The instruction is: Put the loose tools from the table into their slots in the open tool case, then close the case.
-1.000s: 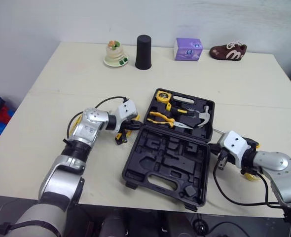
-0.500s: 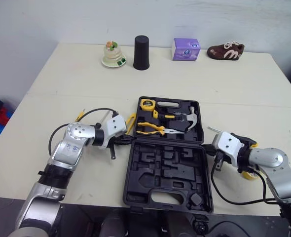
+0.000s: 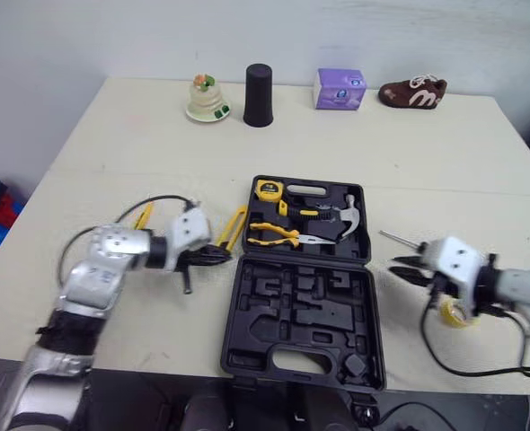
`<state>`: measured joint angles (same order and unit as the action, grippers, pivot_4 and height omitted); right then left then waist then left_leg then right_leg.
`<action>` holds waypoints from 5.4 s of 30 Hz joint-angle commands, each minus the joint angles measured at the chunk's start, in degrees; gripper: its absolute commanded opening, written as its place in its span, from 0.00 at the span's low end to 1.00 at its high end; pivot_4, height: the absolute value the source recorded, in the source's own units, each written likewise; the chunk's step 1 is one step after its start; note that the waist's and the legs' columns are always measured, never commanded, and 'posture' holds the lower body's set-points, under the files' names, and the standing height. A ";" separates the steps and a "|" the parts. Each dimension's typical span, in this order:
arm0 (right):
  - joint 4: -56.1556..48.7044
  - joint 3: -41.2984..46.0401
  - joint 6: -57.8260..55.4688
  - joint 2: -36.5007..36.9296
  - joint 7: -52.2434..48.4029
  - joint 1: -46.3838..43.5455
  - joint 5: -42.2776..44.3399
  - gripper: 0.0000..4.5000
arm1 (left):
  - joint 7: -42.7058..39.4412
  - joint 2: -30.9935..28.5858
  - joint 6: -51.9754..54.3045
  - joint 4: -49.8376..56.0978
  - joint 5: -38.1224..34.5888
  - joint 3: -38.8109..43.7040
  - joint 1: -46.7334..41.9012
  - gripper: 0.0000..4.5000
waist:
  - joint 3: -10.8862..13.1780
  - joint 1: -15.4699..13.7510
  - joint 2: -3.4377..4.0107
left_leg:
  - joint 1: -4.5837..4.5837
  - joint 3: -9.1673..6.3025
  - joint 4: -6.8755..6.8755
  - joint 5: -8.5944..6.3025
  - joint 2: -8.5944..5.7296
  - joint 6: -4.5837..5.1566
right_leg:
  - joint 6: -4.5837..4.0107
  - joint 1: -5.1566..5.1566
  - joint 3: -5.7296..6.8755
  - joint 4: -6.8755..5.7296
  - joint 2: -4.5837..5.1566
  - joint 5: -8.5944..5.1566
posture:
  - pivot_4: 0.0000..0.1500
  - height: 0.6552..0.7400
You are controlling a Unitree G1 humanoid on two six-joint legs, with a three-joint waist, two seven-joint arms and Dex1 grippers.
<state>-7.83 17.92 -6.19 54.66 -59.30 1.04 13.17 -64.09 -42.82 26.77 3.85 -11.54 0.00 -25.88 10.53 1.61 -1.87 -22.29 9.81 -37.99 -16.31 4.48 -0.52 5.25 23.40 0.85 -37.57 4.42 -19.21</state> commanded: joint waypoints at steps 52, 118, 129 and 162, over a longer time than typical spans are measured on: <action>-15.44 9.05 4.40 -10.03 2.59 4.03 26.00 1.00 | 21.94 -7.98 18.64 0.87 -12.26 12.71 8.09 1.00 | 0.01 1.25 0.18 | 0.93 0.12 0.81 -0.27 0.10 -0.03 | -0.03 -0.85 -0.02 0.58 0.19 -0.03 | 1.00 1.00; -15.29 16.42 9.17 -7.87 -6.54 18.29 18.44 1.00 | 1.08 5.00 8.93 12.17 19.67 -33.57 -20.52 0.21 | 0.03 -0.06 0.18 | 0.90 0.04 0.63 -0.20 -0.24 0.09 | 0.03 -0.91 -0.65 0.68 -0.05 -0.02 | 1.00 1.00; -16.28 16.39 8.32 -7.98 -5.41 18.16 18.35 1.00 | -0.95 3.38 5.53 11.14 21.92 -33.89 -19.73 0.21 | 0.03 -0.08 0.18 | 0.90 0.04 0.63 -0.20 -0.24 0.09 | 0.03 -0.92 -0.76 0.67 -0.05 -0.02 | 1.00 1.00; -15.62 13.30 9.28 -9.32 -3.41 17.53 17.02 1.00 | -1.01 13.73 -15.54 1.61 -1.33 -13.93 -10.18 0.21 | 0.03 -0.13 0.18 | 0.87 0.05 0.50 -0.20 -0.22 0.15 | 0.06 -0.95 -0.73 0.62 -0.02 0.00 | 1.00 1.00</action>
<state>-23.10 30.73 2.38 45.58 -62.98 18.69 30.21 -65.90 -29.71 10.25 5.04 -10.73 -15.47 -36.40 10.56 1.49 -1.69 -21.41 9.85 -37.49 -16.50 4.26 -0.38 5.32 22.45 0.12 -36.96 4.40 -19.21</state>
